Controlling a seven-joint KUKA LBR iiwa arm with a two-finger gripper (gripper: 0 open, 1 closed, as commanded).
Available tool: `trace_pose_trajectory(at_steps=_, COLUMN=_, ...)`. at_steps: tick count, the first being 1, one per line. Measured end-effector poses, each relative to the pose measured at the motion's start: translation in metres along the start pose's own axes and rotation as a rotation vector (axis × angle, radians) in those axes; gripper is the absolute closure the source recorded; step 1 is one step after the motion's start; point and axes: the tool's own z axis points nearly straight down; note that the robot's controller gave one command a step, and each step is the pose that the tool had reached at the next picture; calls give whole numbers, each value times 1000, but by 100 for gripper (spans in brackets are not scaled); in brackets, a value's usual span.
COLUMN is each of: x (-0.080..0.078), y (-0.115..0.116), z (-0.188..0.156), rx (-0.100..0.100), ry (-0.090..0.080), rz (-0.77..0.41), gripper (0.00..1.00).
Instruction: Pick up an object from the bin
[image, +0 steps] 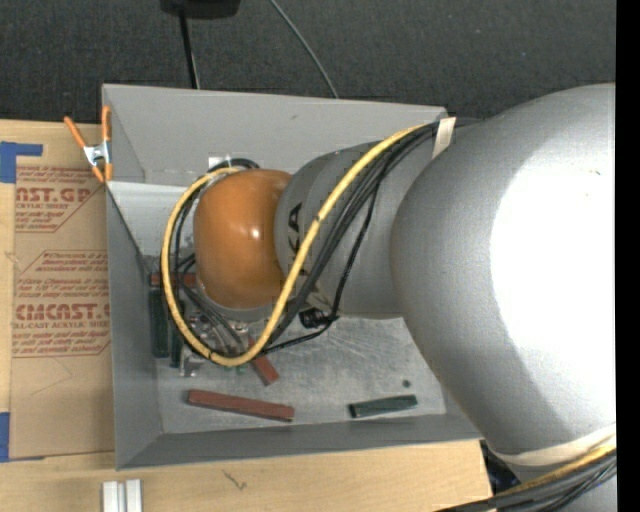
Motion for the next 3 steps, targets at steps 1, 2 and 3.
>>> trace_pose_trajectory(at_steps=1, x=0, y=-2, z=-1, rx=1, ry=2, rz=8, gripper=100)
trace_pose_trajectory(at_steps=2, x=-1, y=-11, z=-10, rx=1, ry=2, rz=5, gripper=100)
trace_pose_trajectory(at_steps=3, x=-6, y=-15, z=-7, rx=1, ry=3, rz=25, gripper=0)
